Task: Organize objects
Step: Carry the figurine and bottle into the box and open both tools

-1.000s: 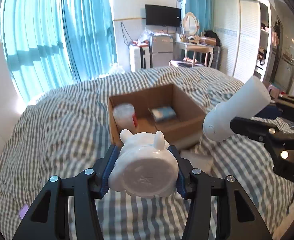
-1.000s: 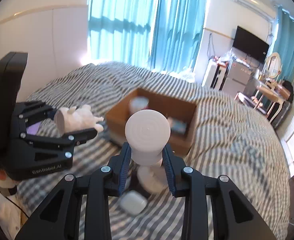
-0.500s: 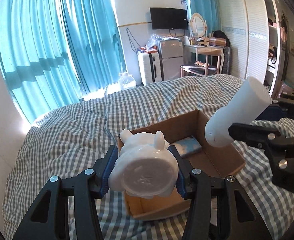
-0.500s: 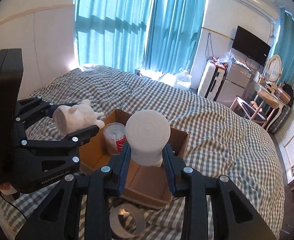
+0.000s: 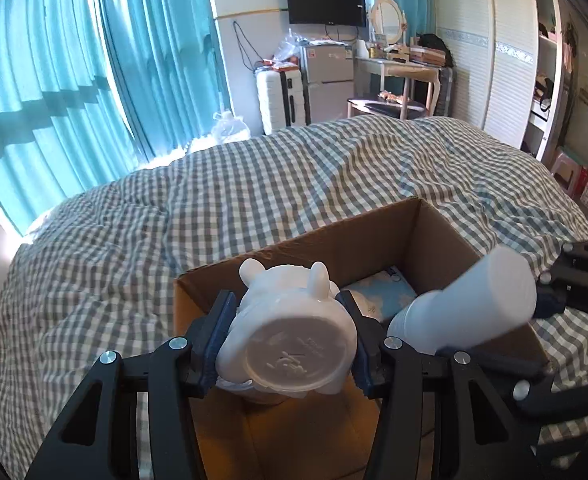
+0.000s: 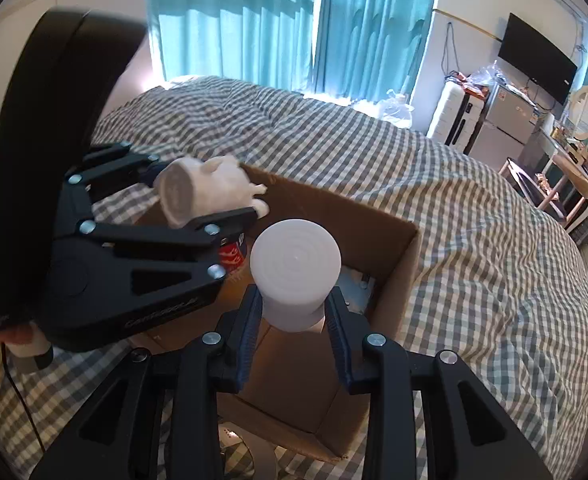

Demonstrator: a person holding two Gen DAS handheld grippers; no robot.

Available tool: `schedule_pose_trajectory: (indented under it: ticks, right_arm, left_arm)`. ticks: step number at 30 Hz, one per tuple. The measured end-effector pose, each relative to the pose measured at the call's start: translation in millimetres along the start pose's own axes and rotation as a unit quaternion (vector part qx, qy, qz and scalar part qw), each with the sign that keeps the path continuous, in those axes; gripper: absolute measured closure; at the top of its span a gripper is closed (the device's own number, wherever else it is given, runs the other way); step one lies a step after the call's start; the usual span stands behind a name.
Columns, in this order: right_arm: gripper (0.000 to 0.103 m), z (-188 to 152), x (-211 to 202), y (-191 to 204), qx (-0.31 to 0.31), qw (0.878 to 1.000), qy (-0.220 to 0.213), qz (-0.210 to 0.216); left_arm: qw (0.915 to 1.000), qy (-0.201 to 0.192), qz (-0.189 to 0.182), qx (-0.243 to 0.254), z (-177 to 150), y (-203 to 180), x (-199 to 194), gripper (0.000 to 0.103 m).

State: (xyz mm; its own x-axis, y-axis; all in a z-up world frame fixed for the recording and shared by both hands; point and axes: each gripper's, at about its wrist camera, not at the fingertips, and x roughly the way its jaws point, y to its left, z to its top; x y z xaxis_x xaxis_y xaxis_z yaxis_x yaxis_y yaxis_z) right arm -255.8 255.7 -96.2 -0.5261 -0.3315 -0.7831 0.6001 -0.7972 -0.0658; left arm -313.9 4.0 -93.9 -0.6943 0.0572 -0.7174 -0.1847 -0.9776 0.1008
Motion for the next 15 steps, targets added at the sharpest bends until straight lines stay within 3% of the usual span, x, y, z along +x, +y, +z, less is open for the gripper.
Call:
schedule_pose_trajectory:
  ticks: [7,11,13,14,15]
  right_arm:
    - [0.071,-11.8,13.7,0.5,-0.011,1.000,0.010,0.017]
    - [0.070,-11.3,11.8,0.6,-0.011,1.000,0.004,0.010]
    - [0.056,-12.7,6.8,-0.8,-0.008,1.000,-0.004,0.006]
    - [0.043,-13.0,1.6,-0.4,-0.002,1.000,-0.013,0.004]
    - [0.040,-14.3,-3.5,-2.0,0.004,1.000,-0.020,0.003]
  left_arm:
    - [0.9997,0.021,-0.012,-0.006,5.0,7.0,20.3,0.050]
    - [0.9994,0.030,0.000,-0.017,5.0,11.3,24.8,0.049]
    - [0.9989,0.038,-0.004,-0.027,5.6,13.8,27.1,0.034]
    - [0.9988,0.037,-0.001,-0.031,5.3,15.0,25.8,0.027]
    - [0.9989,0.032,0.006,-0.032,4.8,15.4,22.4,0.017]
